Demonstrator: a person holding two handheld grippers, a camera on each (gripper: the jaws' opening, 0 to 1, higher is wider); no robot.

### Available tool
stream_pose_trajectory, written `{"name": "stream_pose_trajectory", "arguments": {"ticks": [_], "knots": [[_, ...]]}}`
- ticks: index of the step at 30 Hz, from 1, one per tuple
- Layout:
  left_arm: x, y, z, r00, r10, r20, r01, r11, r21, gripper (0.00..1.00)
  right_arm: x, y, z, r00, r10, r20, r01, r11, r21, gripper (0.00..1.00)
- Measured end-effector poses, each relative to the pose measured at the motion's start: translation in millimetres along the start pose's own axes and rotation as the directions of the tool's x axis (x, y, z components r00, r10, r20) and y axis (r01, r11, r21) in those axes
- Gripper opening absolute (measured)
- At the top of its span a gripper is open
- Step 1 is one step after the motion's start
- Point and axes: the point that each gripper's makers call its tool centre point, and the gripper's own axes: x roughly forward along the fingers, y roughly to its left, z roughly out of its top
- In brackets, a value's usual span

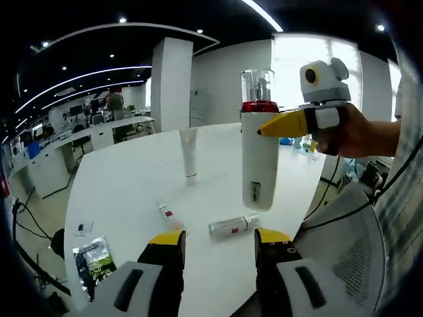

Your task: Arrange the skincare products in the storage area until every visible bottle or jar stands upright without overlapping.

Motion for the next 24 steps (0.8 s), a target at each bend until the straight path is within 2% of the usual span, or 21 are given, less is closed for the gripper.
{"name": "stream_pose_trajectory", "arguments": {"ticks": [2, 7, 13, 17, 20, 24], "knots": [[1.4, 2.1, -6.1, 1.000, 0.011, -0.020, -0.010, 0.998, 0.056, 0.43, -1.5, -4.9, 0.1, 1.000, -0.009, 0.003, 0.009, 1.000, 0.008, 0.28], [6.0, 5.9, -21.4, 0.998, 0.028, -0.047, -0.025, 0.998, 0.065, 0.43, -4.3, -19.2, -2.0, 0.999, -0.029, -0.013, 0.029, 1.000, 0.009, 0.28], [8.0, 7.0, -41.5, 0.994, 0.045, -0.099, -0.032, 0.991, 0.132, 0.44, -11.5, -40.2, 1.0, 0.998, -0.070, 0.000, 0.070, 0.997, 0.027, 0.28], [8.9, 9.8, -41.3, 0.993, 0.065, -0.097, -0.051, 0.988, 0.144, 0.44, -11.7, -53.6, 3.4, 0.996, -0.089, -0.001, 0.089, 0.995, 0.035, 0.28], [10.6, 14.0, -40.1, 0.993, 0.096, -0.073, -0.084, 0.986, 0.144, 0.44, -14.0, -63.1, 9.1, 0.994, -0.108, 0.002, 0.108, 0.994, 0.016, 0.28], [11.9, 16.6, -41.6, 0.991, 0.107, -0.079, -0.095, 0.986, 0.139, 0.44, -20.1, -73.0, 14.9, 0.991, -0.135, 0.020, 0.135, 0.991, 0.011, 0.28]]}}
